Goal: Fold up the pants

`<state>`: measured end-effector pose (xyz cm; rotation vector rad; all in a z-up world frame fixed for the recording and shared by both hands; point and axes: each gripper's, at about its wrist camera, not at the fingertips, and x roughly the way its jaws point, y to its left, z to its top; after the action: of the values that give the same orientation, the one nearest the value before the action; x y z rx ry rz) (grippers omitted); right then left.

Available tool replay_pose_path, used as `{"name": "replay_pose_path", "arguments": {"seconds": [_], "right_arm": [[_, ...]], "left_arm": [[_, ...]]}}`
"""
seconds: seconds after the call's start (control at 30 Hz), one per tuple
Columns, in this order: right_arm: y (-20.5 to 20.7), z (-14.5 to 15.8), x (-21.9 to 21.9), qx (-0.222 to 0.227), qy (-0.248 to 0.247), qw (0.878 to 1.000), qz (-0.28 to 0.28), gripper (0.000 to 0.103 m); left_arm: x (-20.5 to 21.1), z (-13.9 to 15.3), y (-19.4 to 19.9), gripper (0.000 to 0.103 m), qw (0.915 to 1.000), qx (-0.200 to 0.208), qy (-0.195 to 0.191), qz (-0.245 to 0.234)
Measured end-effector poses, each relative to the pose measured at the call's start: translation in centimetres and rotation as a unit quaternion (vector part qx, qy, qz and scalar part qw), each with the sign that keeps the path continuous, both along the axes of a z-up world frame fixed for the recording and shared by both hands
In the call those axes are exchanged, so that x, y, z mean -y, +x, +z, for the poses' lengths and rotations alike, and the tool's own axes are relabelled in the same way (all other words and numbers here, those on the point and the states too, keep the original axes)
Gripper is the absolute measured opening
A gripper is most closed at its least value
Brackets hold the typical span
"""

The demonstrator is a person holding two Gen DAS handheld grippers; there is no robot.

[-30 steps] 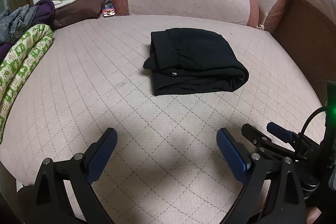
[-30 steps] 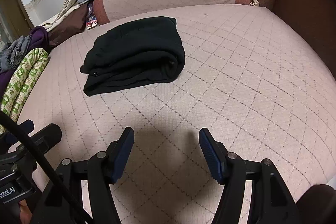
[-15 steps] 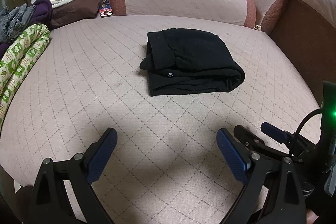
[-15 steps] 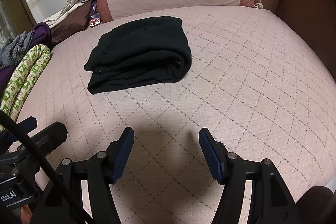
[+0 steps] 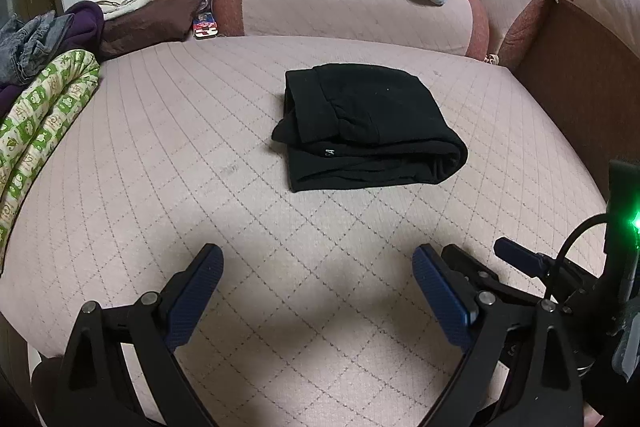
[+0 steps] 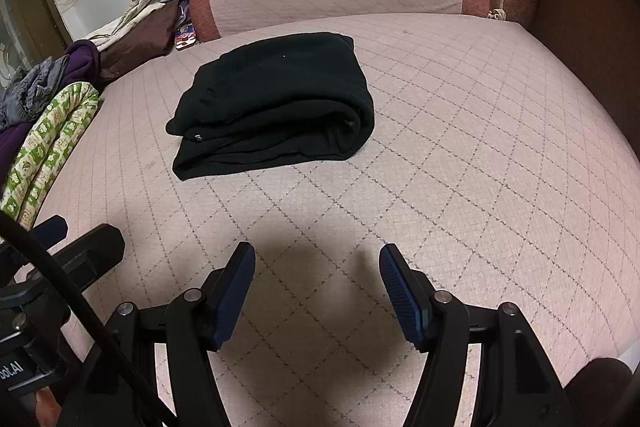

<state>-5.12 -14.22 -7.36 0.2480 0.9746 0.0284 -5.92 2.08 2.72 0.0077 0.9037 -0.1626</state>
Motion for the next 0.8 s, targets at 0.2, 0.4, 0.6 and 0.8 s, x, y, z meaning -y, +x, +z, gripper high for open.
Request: {"name": "replay_pose_path", "arguments": {"seconds": [0.2, 0.4, 0.6, 0.8], "right_arm": [[-0.1, 0.0, -0.1, 0.000, 0.000, 1.000, 0.000, 0.070], [-0.2, -0.1, -0.3, 0.000, 0.000, 1.000, 0.000, 0.070], [-0.2, -0.3, -0.3, -0.001, 0.001, 1.000, 0.001, 0.070], [-0.1, -0.7, -0.2, -0.004, 0.004, 1.000, 0.000, 0.070]], "left_arm": [[0.1, 0.4, -0.3, 0.095, 0.9998, 0.013, -0.014, -0.010], [0.6, 1.0, -0.8, 0.095, 0.9991, 0.031, -0.021, -0.022], [0.8, 0.9, -0.8, 0.095, 0.9992, 0.028, -0.018, -0.023], [0.7, 0.5, -0.6, 0.095, 0.9995, 0.021, -0.012, -0.019]]}}
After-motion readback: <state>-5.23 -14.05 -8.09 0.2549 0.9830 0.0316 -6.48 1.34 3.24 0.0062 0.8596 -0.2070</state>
